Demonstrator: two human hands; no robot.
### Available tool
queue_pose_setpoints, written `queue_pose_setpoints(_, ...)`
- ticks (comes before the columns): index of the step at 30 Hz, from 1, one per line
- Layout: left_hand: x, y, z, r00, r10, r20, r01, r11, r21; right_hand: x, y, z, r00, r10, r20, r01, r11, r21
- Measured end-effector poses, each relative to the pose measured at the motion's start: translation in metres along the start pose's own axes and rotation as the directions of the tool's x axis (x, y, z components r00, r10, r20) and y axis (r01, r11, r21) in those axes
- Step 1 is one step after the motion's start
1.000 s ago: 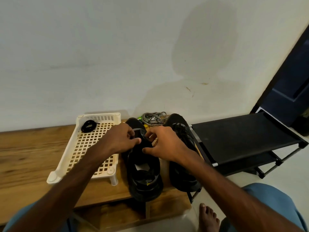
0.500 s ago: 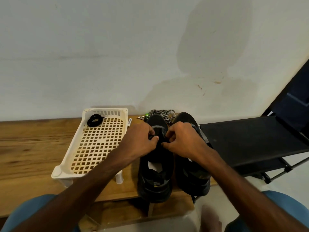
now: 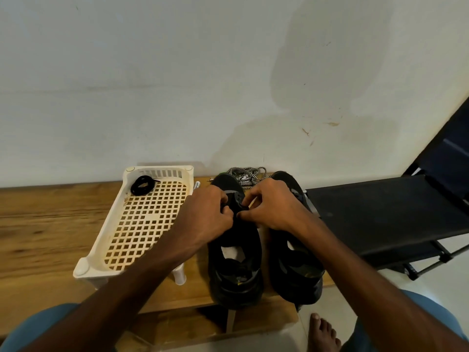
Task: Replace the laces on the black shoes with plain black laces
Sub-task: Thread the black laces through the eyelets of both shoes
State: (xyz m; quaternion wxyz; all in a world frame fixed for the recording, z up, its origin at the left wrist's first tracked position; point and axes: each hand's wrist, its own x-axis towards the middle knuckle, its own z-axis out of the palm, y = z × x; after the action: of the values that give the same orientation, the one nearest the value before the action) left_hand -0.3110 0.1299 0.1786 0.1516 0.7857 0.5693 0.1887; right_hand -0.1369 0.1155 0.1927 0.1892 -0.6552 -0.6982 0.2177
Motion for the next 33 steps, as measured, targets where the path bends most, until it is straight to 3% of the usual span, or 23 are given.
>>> queue_pose_setpoints(9, 0.011, -0.013, 0.001, 0.999, 0.017, -0.052, -0.018, 1.0, -0.024, 0.008, -0.001, 0.011, 0.995, 0.024, -0.094, -0.022, 0.999, 0.025)
queue_pose_setpoints(16, 0.03, -0.04, -0.012, 0.987, -0.048, -0.155, 0.02, 0.983, -0.18, 0.01, -0.01, 0.017, 0.979, -0.003, -0.204, 0.026, 0.993, 0.113)
queue_pose_setpoints(20, 0.042, -0.085, -0.037, 0.929, -0.224, -0.296, 0.198, 0.973, -0.116, 0.011, -0.028, 0.029, 0.949, -0.031, -0.315, 0.084, 0.984, 0.155)
queue_pose_setpoints(23, 0.042, -0.114, -0.042, 0.917, -0.315, -0.246, 0.331, 0.943, 0.026, 0.013, -0.04, 0.037, 0.948, -0.058, -0.312, 0.107, 0.984, 0.142)
queue_pose_setpoints(26, 0.038, -0.127, -0.035, 0.934, -0.304, -0.189, 0.331, 0.934, 0.132, 0.016, -0.046, 0.041, 0.951, -0.067, -0.303, 0.113, 0.984, 0.138)
queue_pose_setpoints(33, 0.039, -0.124, -0.017, 0.938, -0.24, -0.251, 0.296, 0.929, 0.22, 0.019, -0.051, 0.044, 0.951, -0.055, -0.303, 0.104, 0.984, 0.147)
